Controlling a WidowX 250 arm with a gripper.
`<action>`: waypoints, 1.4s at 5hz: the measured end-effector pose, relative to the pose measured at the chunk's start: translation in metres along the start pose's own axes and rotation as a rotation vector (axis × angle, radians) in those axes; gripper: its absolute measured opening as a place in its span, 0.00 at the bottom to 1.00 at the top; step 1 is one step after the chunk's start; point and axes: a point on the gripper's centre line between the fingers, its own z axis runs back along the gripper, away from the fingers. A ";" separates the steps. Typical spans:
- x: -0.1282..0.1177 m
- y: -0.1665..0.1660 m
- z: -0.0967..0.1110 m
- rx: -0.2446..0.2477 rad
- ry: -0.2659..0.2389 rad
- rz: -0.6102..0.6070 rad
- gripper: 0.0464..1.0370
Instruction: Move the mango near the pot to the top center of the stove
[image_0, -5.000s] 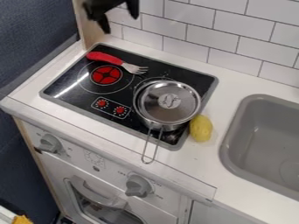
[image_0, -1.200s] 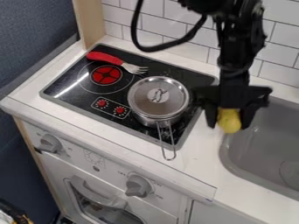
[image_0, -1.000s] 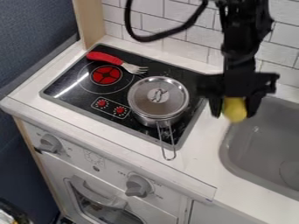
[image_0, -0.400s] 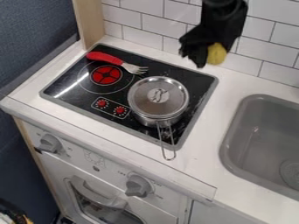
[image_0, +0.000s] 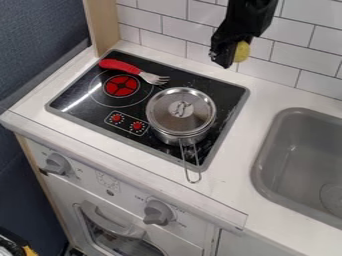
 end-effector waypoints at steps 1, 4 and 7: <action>-0.009 0.008 -0.019 -0.044 0.015 0.049 0.65; -0.068 -0.010 -0.056 -0.173 0.106 0.115 0.65; -0.068 -0.024 -0.080 -0.243 0.055 0.083 0.65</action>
